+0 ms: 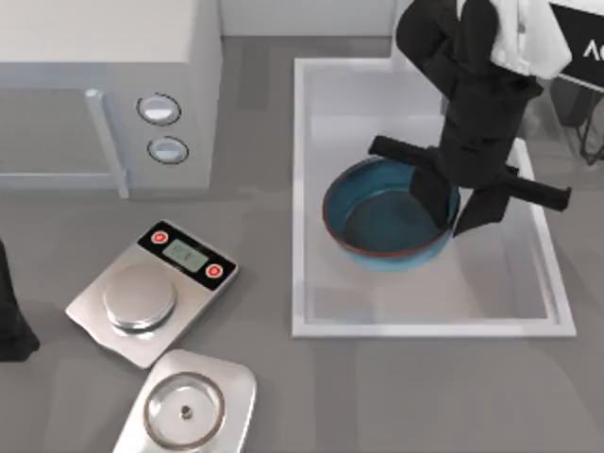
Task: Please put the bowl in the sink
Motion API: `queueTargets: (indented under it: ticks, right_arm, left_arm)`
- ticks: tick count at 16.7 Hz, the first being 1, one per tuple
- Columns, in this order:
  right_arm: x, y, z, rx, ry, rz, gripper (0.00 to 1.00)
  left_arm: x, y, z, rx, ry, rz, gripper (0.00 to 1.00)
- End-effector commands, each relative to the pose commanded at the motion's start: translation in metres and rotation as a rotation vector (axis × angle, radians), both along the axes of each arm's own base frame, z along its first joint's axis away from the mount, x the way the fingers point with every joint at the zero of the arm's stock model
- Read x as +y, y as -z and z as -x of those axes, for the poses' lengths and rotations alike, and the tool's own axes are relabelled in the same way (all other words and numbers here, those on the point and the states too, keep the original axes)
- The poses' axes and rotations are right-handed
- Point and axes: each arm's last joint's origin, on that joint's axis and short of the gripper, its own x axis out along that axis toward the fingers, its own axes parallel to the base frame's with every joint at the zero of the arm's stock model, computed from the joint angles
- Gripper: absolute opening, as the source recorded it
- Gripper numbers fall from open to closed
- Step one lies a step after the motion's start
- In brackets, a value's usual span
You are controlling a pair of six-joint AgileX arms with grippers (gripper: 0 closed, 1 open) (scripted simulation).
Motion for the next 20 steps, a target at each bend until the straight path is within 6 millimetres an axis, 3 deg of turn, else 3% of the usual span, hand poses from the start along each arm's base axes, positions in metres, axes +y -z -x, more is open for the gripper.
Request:
queueTargets:
  ticks: [6,9,15,20]
  right_arm:
    - [0.001,0.001,0.0,-0.009,-0.009,0.003,0.0]
    - [0.0,0.003,0.0,-0.102,-0.079,0.032,0.0]
    - [-0.004,0.014,0.0,-0.491,-0.288,0.158,0.0]
    - [-0.004,0.031,0.016,-0.852,-0.416,0.308,0.0]
  left_arm:
    - [0.0,0.0,0.0,0.0,0.0,0.0,1.0]
    - [0.0,0.0,0.0,0.0,0.0,0.0,1.0]
    - [0.0,0.0,0.0,0.0,0.0,0.0,1.0]
    - [0.0,0.0,0.0,0.0,0.0,0.0,1.0]
